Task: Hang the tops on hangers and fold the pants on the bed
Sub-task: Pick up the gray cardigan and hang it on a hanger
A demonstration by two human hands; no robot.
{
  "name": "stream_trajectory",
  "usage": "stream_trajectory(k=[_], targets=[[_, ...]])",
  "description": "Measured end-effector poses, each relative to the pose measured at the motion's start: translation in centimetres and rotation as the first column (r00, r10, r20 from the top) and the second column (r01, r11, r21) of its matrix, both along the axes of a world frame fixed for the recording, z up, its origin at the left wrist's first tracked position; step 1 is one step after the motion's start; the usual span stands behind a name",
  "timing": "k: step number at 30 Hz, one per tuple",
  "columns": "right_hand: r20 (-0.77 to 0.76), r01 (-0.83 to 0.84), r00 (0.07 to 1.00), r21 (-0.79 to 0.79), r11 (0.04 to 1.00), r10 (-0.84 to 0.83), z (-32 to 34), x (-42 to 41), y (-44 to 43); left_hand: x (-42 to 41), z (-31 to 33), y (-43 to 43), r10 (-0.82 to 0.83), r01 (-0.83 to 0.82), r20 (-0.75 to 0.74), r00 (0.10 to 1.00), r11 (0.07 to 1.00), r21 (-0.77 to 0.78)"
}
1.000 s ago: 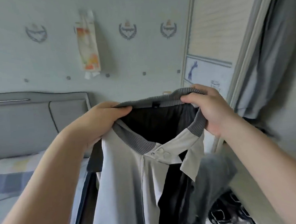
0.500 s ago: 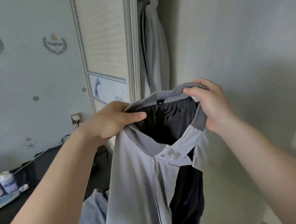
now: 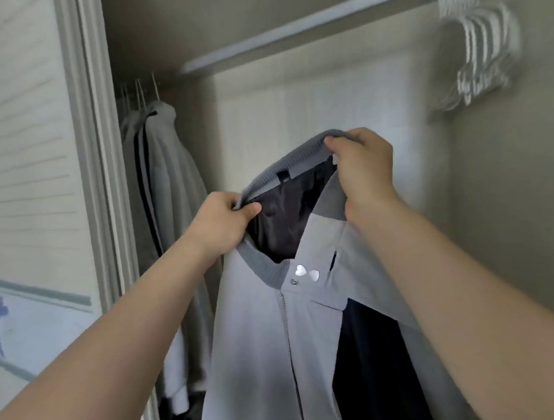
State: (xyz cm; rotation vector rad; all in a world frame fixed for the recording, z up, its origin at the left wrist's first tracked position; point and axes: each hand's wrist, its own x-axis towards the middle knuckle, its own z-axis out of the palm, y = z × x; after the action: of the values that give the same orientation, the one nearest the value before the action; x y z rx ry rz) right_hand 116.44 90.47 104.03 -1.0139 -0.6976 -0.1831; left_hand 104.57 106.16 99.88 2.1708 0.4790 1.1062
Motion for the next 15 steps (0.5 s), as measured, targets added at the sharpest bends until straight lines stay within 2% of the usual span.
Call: stream_trajectory(k=[2,4,7,10,12,14,15], targets=[[0.026,0.076,0.997,-0.011,0.997,-0.076,2.3,2.3,0.9,2.8,2.3,1.8,0.075,-0.067,-0.034,0.997,0.981,0.179],[0.053,0.134,0.990,-0.004,0.991,-0.134,4.5,4.5,1.8,5.4,4.5,3.5,0.184,-0.152,-0.060,0.981,0.925,0.348],[0.121,0.227,0.967,-0.007,0.974,-0.225,7.8,7.6,3.4,8.8,8.0,5.7,0.308,-0.243,-0.072,0.949,0.857,0.455],[0.242,0.366,0.908,-0.060,0.929,-0.342,11.0,10.4,4.2,11.7,11.4,7.2,0.334,-0.268,-0.074,0.940,0.854,0.446],[0.355,0.508,0.824,-0.123,0.852,-0.441,13.1,12.0,4.0,13.5,13.7,7.6,0.260,-0.220,-0.062,0.964,0.903,0.370],[0.508,0.667,0.696,-0.196,0.719,-0.507,15.3,13.4,3.6,15.1,15.8,7.7,0.149,-0.139,-0.024,0.989,0.961,0.241],[0.594,0.748,0.620,-0.251,0.614,-0.513,16.4,13.8,3.3,15.9,16.8,7.6,0.094,-0.093,0.003,0.996,0.981,0.170]])
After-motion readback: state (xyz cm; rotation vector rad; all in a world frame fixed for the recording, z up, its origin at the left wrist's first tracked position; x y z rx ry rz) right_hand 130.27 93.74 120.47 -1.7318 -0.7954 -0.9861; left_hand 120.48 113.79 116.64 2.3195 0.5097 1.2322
